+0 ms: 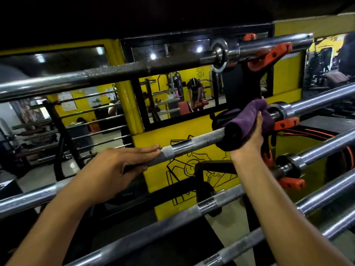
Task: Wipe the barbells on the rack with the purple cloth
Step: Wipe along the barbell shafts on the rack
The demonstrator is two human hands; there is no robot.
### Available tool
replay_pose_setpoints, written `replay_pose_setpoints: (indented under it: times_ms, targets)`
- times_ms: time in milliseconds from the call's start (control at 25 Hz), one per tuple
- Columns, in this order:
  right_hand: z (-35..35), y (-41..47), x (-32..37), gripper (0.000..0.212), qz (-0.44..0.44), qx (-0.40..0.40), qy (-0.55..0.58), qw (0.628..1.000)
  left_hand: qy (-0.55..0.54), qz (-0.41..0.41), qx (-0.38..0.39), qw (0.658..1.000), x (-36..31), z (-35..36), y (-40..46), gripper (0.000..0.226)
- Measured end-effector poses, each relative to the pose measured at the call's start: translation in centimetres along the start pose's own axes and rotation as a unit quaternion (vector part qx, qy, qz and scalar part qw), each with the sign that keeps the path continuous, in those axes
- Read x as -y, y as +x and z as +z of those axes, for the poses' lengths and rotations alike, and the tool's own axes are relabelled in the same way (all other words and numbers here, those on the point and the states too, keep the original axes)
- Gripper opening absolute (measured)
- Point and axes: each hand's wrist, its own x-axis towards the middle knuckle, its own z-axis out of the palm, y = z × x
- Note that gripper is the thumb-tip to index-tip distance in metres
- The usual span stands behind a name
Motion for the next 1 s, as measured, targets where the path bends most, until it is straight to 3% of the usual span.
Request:
replay_pose_setpoints:
  times_ms: [80, 160, 240, 320, 400, 480, 560, 640, 720, 800, 880, 960, 1000]
  targets:
    - [0.5, -2.7, -2.8, 0.049, 0.033, 0.012, -0.049, 0.998, -0.005, 0.002, -0.002, 1.000, 0.1, 0.0, 0.2, 0.060]
    - [0.8, -6.1, -5.4, 0.056, 0.054, 0.073, -0.102, 0.991, -0.003, 0.002, -0.007, 1.000, 0.0, 0.3, 0.1, 0.058]
    - [-0.1, -8.9, -6.2, 0.047, 0.036, 0.113, -0.190, 0.975, 0.033, 0.002, -0.017, 0.999, -0.1, 0.6, -0.5, 0.052]
    - [-2.2, -10.8, -5.7, 0.027, -0.039, 0.114, -0.277, 0.953, 0.098, -0.012, -0.050, 0.994, -0.1, 1.5, -1.5, 0.046]
    - [-3.4, -12.7, -4.5, 0.018, -0.201, 0.158, -0.308, 0.916, 0.146, -0.026, -0.099, 0.984, -0.5, 2.8, -2.6, 0.043]
    - [-2.8, -13.0, -3.7, 0.031, -0.388, 0.252, -0.355, 0.813, 0.175, -0.049, -0.145, 0.973, -0.9, 3.8, -2.8, 0.045]
    - [-0.2, -11.2, -3.5, 0.055, -0.514, 0.308, -0.493, 0.631, 0.198, -0.070, -0.170, 0.963, -1.2, 4.5, -2.8, 0.049]
    - [2.9, -9.4, -3.5, 0.052, -0.517, 0.285, -0.650, 0.479, 0.210, -0.078, -0.188, 0.956, -1.5, 4.8, -2.6, 0.044]
    - [6.0, -7.8, -3.1, 0.041, -0.410, 0.273, -0.767, 0.411, 0.219, -0.081, -0.200, 0.951, -1.7, 5.2, -2.5, 0.041]
    - [8.9, -6.5, -2.1, 0.041, -0.278, 0.296, -0.822, 0.399, 0.222, -0.088, -0.206, 0.949, -1.8, 5.4, -2.4, 0.040]
    - [9.6, -6.4, -1.7, 0.042, -0.249, 0.308, -0.832, 0.389, 0.218, -0.086, -0.205, 0.950, -1.9, 5.4, -2.5, 0.040]
    - [7.0, -6.9, -2.5, 0.042, -0.356, 0.278, -0.800, 0.395, 0.213, -0.086, -0.208, 0.951, -1.8, 5.3, -2.4, 0.039]
    - [4.9, -7.5, -3.3, 0.043, -0.432, 0.271, -0.739, 0.440, 0.213, -0.087, -0.208, 0.950, -1.7, 5.4, -2.4, 0.039]
